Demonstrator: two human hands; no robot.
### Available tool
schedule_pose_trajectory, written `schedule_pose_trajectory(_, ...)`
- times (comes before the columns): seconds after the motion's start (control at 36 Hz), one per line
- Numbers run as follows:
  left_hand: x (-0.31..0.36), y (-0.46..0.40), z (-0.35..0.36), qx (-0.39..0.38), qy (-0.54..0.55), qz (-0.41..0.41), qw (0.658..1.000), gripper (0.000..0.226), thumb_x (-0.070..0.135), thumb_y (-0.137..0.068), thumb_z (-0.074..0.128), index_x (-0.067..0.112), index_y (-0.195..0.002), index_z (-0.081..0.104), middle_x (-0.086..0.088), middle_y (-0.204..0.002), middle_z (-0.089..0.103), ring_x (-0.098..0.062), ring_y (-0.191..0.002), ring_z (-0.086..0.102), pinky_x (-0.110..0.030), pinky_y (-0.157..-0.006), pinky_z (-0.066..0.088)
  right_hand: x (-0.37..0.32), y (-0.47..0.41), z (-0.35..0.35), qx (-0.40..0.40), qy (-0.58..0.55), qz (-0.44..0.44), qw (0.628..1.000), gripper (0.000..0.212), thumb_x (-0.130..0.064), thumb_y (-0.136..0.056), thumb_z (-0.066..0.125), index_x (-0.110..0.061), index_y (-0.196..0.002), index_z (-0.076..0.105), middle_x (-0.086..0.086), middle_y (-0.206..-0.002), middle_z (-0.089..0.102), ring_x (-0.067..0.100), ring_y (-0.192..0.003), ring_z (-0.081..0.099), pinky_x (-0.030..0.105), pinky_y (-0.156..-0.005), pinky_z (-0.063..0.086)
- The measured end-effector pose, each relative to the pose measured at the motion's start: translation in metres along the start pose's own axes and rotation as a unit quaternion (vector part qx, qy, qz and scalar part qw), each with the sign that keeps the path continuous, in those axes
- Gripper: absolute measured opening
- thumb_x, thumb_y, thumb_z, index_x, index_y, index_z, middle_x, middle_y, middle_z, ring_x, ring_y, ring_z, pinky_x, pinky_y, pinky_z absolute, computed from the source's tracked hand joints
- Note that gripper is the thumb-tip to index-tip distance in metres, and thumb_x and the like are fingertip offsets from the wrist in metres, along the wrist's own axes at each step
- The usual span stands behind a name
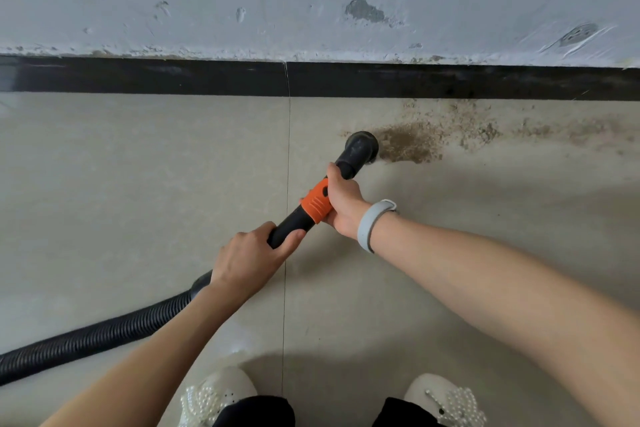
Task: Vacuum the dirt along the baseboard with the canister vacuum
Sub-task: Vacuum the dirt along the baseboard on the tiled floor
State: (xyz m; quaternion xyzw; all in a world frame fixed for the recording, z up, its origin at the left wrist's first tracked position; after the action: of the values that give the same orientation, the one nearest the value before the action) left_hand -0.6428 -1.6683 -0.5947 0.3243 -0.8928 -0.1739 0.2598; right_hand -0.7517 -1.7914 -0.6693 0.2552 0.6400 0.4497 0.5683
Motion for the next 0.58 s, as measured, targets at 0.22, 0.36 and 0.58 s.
schedule_pose_trajectory(0.22,0.005,-0.042,-0.028,0.049,-0.002,-0.016,0.999,0.055,0.071,-0.085,0.039,0.02,-0.07,0.046,-0.002,-0.064,0.056,-0.03,-0.069,0.058,-0.034,-0.063,0.043,-0.053,-0.01,0.026,-0.022,0.013,-0.021,0.999,0.048,-0.047,-0.096,0.047,-0.009,-0.125,0.04,0.018,-0.116,0.06,0.035,-0.105,0.064,0.052,-0.092,0.052)
schedule_pose_trajectory(0.36,-0.022,-0.016,-0.025,0.057,-0.008,-0.048,0.997,0.051,0.064,-0.089,0.041,0.017,-0.071,0.045,-0.004,-0.062,0.055,-0.027,-0.061,0.052,-0.033,-0.057,0.035,-0.025,-0.001,0.055,-0.046,0.041,-0.009,0.998,0.057,-0.054,-0.091,0.046,-0.01,-0.127,0.044,0.019,-0.124,0.059,0.037,-0.108,0.062,0.053,-0.091,0.053)
schedule_pose_trajectory(0.58,-0.078,0.025,-0.014,0.02,-0.025,-0.042,0.999,0.041,0.052,-0.09,0.053,0.019,-0.068,0.046,-0.002,-0.055,0.052,-0.025,-0.058,0.053,-0.032,-0.051,0.032,0.054,0.029,0.075,-0.045,0.001,0.03,0.999,0.074,-0.066,-0.077,0.043,-0.012,-0.127,0.047,0.012,-0.117,0.065,0.032,-0.105,0.065,0.046,-0.096,0.051)
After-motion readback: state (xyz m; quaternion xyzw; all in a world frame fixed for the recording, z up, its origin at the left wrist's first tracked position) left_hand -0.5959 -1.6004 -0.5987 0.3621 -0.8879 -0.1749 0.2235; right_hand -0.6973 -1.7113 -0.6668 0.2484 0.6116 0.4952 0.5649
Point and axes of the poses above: each hand's wrist, its own y-axis away from the middle knuckle, its own z-axis out of the palm, x = y × z, the point moved 9 cm from there along -y, towards the middle knuckle
